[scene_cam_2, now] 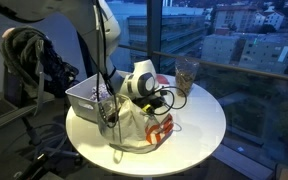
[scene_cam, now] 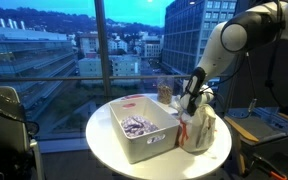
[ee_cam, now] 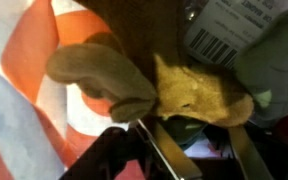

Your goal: Put the purple shirt, the turnip plushie, moose toy and bowl in the basket

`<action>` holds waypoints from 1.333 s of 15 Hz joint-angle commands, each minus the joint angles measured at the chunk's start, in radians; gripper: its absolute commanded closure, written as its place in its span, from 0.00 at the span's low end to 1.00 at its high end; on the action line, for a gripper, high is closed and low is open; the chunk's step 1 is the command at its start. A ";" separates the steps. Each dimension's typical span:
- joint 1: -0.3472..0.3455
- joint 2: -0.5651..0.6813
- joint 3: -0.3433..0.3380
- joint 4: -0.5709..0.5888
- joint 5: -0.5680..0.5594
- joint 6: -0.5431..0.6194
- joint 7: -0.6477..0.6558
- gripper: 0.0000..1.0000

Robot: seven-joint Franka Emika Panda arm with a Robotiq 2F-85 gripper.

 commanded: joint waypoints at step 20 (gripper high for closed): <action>-0.021 -0.548 0.273 0.097 -0.194 -1.080 -0.053 0.92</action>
